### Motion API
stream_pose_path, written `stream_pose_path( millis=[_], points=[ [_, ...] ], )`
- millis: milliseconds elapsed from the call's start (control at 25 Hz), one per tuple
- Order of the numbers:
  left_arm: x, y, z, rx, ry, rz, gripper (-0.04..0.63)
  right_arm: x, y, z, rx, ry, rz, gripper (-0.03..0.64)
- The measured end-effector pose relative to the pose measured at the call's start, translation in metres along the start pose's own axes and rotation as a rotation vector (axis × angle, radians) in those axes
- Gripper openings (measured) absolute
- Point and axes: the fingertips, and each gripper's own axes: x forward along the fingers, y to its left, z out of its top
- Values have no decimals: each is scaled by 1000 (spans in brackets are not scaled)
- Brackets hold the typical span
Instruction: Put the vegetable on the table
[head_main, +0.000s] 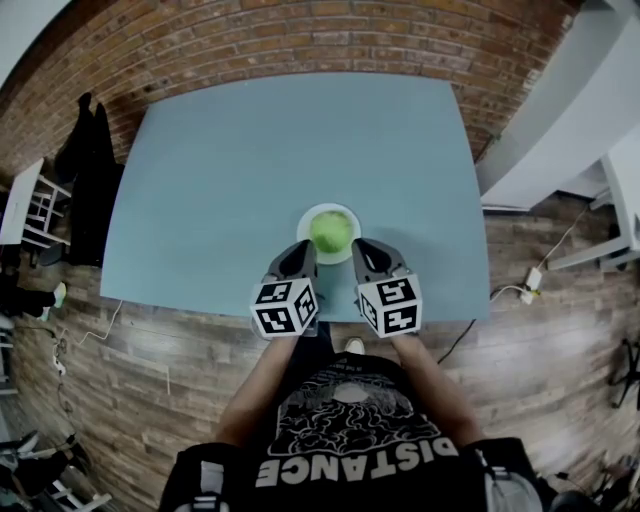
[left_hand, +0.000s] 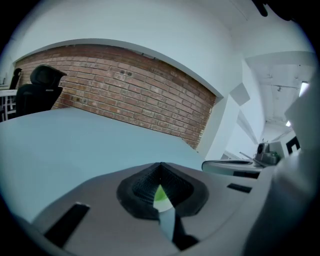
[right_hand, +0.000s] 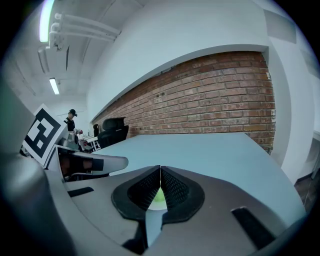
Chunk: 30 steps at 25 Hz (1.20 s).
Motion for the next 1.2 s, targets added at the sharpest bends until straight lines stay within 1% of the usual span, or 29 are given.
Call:
stream_pose_path(
  millis=[200, 400, 600, 720, 880, 1200],
  points=[
    [-10, -18, 8, 17, -39, -18, 2, -14, 3, 3, -3, -22, 2, 9],
    [-19, -39, 3, 24, -46, -46, 1, -30, 5, 3, -7, -43, 11, 9],
    [-33, -61, 4, 62, -74, -79, 1, -42, 10, 4, -13, -53, 28, 9],
    [-40, -69, 2, 58, -81, -79, 0, -47, 16, 6, -15, -66, 52, 9],
    [-50, -76, 0, 31, -82, -79, 0, -53, 26, 7, -36, -76, 95, 9],
    [-59, -77, -5, 53, -81, -45, 0, -57, 37, 4, -46, -66, 132, 9]
  ],
)
